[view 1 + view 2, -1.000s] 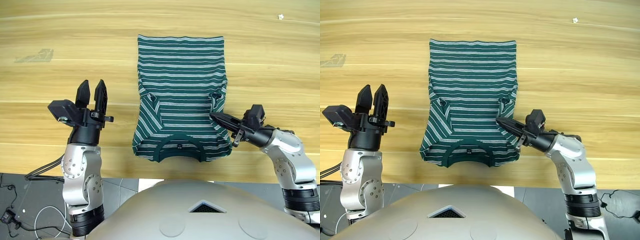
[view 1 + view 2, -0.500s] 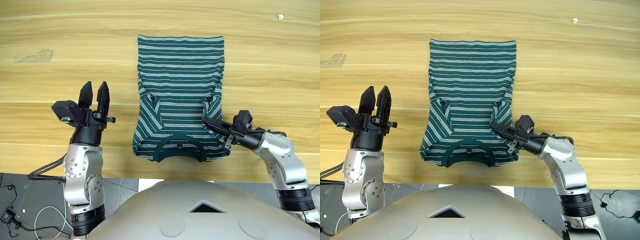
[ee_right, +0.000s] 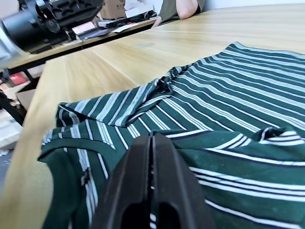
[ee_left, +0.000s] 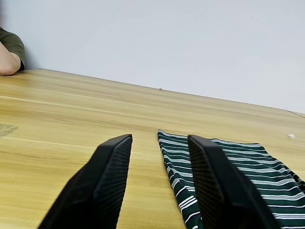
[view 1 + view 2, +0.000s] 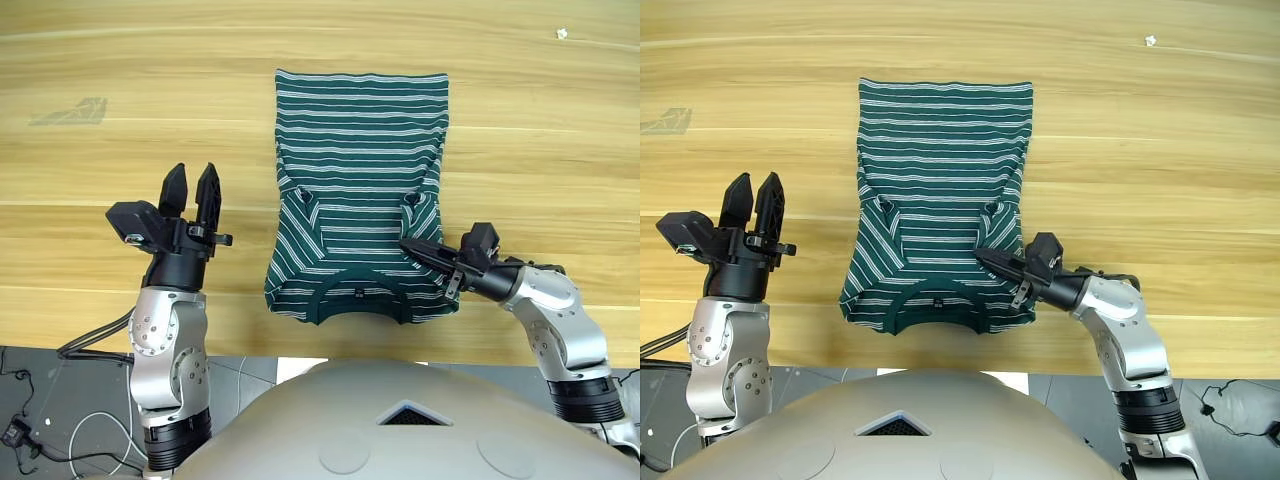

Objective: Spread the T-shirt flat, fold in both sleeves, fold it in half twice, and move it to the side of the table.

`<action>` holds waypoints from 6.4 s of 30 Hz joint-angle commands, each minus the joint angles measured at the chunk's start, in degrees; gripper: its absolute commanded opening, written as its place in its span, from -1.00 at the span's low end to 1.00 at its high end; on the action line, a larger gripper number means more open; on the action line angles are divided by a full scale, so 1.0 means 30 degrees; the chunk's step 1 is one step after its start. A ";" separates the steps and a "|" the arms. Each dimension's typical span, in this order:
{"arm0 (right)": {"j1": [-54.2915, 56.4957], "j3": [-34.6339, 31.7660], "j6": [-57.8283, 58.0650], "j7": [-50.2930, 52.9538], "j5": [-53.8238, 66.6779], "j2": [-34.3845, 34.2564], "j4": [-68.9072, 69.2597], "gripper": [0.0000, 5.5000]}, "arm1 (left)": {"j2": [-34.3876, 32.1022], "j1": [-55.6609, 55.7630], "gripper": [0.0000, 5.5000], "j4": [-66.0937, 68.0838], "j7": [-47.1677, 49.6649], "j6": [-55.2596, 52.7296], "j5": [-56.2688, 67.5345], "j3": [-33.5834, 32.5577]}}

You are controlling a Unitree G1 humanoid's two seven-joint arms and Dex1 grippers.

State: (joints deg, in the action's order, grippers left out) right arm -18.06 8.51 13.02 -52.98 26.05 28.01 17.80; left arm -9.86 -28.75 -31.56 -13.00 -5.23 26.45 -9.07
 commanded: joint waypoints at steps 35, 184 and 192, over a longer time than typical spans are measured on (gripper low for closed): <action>0.4971 -0.3911 -3.5167 0.2232 -1.8256 0.6197 -1.7222 0.02 | -1.4205 -0.2455 -0.21 0.6480 0.0846 1.5488 -2.6000 0.3081; 1.2219 0.8457 -1.2854 -0.7870 -0.7089 0.9915 -1.0450 0.23 | -0.3724 1.3645 0.34 1.1275 -0.1019 0.2668 -0.9302 0.2219; 1.0189 0.7096 -1.1765 -0.6552 -0.8784 0.9432 -0.7307 0.23 | -0.2978 1.2266 0.34 0.9879 -0.0978 0.2346 -0.9296 0.2624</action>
State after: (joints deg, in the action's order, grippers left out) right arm 13.77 31.02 -23.37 -73.48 1.84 55.75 -5.27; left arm -19.31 9.44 -0.29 -16.28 3.06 -1.56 -1.58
